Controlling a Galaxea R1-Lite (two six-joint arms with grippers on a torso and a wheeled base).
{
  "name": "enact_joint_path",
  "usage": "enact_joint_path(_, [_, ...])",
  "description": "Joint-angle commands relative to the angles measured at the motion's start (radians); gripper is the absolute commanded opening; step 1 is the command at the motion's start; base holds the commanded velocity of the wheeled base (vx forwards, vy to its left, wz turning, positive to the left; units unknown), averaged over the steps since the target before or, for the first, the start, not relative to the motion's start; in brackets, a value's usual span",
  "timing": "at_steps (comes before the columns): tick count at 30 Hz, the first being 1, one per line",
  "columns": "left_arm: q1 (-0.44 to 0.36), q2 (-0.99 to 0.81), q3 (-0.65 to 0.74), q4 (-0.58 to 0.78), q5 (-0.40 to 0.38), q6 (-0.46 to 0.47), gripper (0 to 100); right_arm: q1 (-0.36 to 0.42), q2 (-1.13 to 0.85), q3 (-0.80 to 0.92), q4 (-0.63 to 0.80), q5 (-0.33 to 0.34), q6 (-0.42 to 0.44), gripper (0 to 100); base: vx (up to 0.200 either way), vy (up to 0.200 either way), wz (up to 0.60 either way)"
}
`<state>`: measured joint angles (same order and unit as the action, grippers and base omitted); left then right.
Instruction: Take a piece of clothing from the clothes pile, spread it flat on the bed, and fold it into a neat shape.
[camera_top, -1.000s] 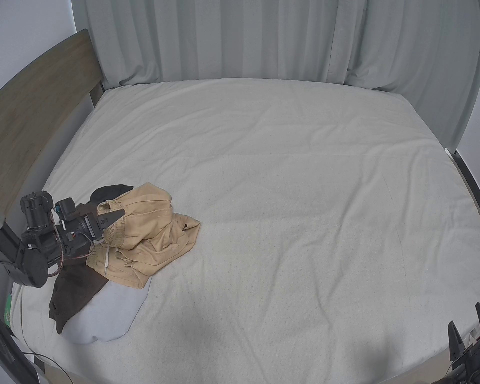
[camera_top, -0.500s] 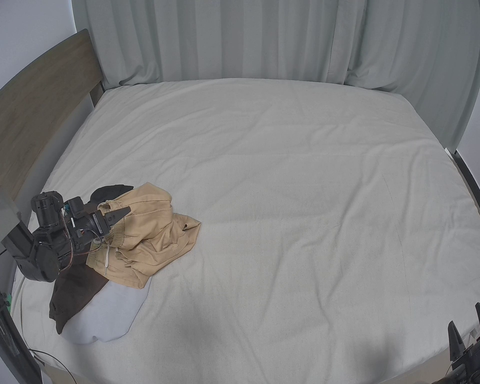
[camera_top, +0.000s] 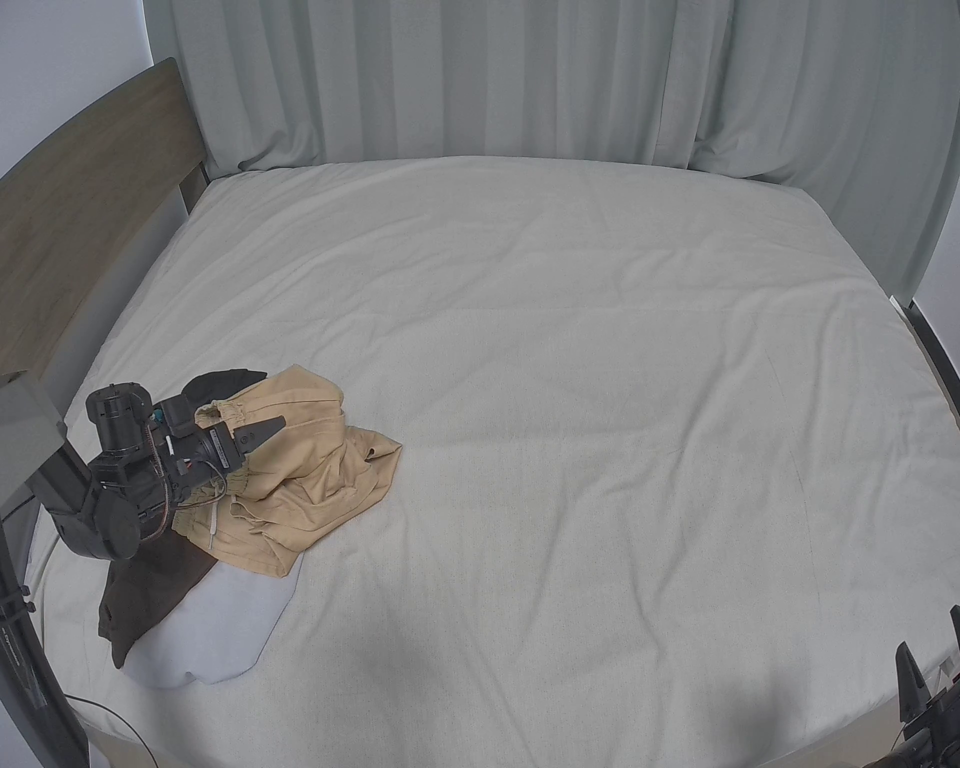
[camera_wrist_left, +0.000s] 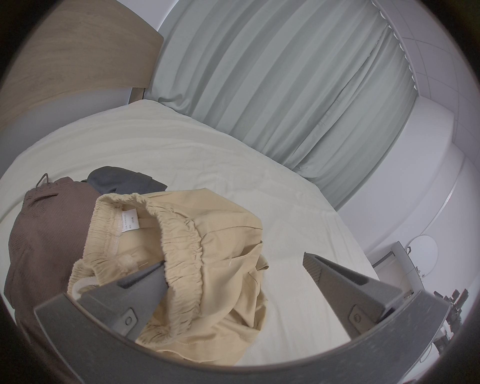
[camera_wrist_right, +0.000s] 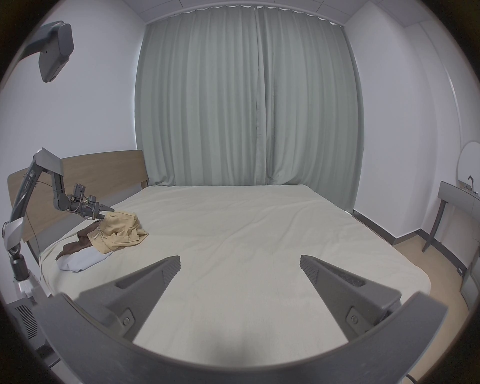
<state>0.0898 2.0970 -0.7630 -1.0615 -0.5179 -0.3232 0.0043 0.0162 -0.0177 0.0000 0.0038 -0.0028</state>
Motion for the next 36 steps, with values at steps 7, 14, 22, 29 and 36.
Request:
enact_joint_path(7, [-0.002, 0.032, -0.019, -0.031, 0.002, -0.016, 100, 0.0, -0.016, 0.018, 0.0, -0.001, 0.0, 100, 0.0, 0.0, 0.0])
enact_joint_path(14, [-0.004, 0.035, -0.022, -0.045, 0.002, -0.034, 100, -0.001, -0.016, 0.018, 0.0, -0.001, 0.0, 100, 0.0, 0.0, 0.0])
enact_joint_path(22, [-0.002, 0.055, -0.032, -0.046, 0.001, -0.034, 0, 0.0, -0.016, 0.018, 0.0, -0.001, 0.0, 100, 0.0, 0.0, 0.0])
enact_joint_path(29, [-0.002, 0.049, -0.022, -0.049, -0.005, -0.034, 0, 0.0, -0.016, 0.018, 0.0, 0.001, -0.002, 100, 0.0, 0.0, 0.0])
enact_joint_path(36, [-0.002, 0.0, 0.074, -0.124, -0.01, -0.036, 0, -0.001, -0.016, 0.018, 0.0, 0.001, -0.002, 100, 0.0, 0.0, 0.0])
